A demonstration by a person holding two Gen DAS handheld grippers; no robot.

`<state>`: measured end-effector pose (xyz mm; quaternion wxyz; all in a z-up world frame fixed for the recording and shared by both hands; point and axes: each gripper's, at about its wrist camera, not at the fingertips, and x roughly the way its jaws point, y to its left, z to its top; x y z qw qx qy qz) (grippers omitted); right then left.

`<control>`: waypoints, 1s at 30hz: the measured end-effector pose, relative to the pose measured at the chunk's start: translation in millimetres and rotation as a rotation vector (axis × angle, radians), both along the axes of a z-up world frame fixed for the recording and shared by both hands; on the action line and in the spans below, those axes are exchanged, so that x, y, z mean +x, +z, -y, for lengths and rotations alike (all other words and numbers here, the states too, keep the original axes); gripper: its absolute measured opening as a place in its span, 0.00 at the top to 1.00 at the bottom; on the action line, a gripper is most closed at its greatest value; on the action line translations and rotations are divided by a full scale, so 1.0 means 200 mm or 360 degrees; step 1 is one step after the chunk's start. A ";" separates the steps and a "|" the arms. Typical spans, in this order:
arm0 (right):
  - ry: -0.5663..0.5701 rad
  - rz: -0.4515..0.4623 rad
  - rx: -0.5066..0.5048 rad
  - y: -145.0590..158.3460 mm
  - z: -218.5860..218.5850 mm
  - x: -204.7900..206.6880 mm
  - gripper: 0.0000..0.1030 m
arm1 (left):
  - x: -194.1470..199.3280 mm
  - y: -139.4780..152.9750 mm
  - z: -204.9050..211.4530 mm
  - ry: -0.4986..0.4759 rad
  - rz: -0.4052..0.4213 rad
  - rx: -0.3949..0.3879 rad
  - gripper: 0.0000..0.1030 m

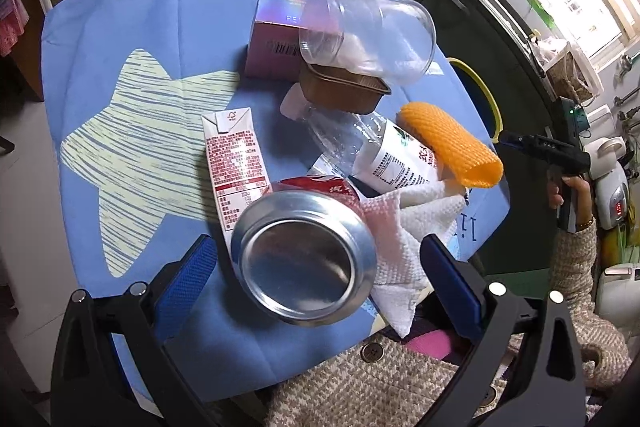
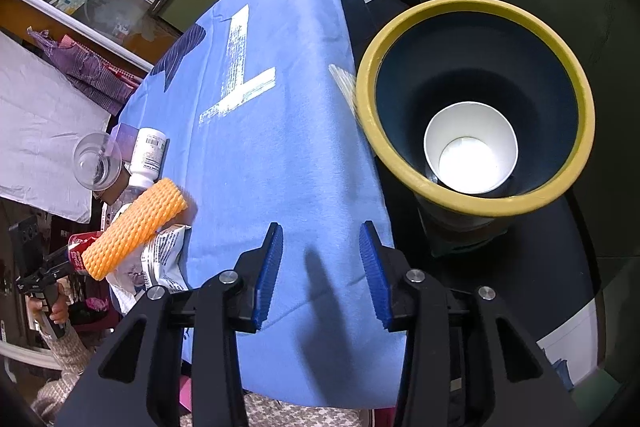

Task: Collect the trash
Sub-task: 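Grasp the crushed red can with the left gripper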

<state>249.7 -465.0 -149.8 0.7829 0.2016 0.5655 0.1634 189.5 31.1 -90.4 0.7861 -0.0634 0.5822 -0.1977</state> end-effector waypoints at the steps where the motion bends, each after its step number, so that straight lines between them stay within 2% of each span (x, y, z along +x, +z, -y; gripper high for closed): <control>1: 0.0003 -0.0002 0.0001 0.00 0.00 0.00 0.61 | 0.00 0.00 0.00 0.0001 -0.0002 -0.0005 0.07; 4: 0.0002 -0.0005 0.0002 -0.01 0.00 0.00 0.61 | 0.01 -0.01 0.00 0.0000 -0.0018 -0.0011 0.12; 7: -0.0005 -0.0003 0.0006 -0.01 0.01 0.00 0.61 | 0.02 -0.03 0.01 -0.0005 -0.0058 -0.0020 0.28; 11: -0.0002 -0.0002 0.0012 -0.02 0.01 -0.01 0.60 | 0.02 -0.03 0.00 0.0006 -0.0077 -0.0031 0.40; 20: 0.0008 -0.0005 0.0015 -0.02 0.00 -0.01 0.60 | 0.00 0.01 0.02 -0.0008 0.0003 0.0037 0.40; 30: 0.0020 -0.0008 0.0021 -0.03 -0.01 -0.01 0.60 | 0.02 0.11 0.06 -0.0031 0.0080 0.0055 0.40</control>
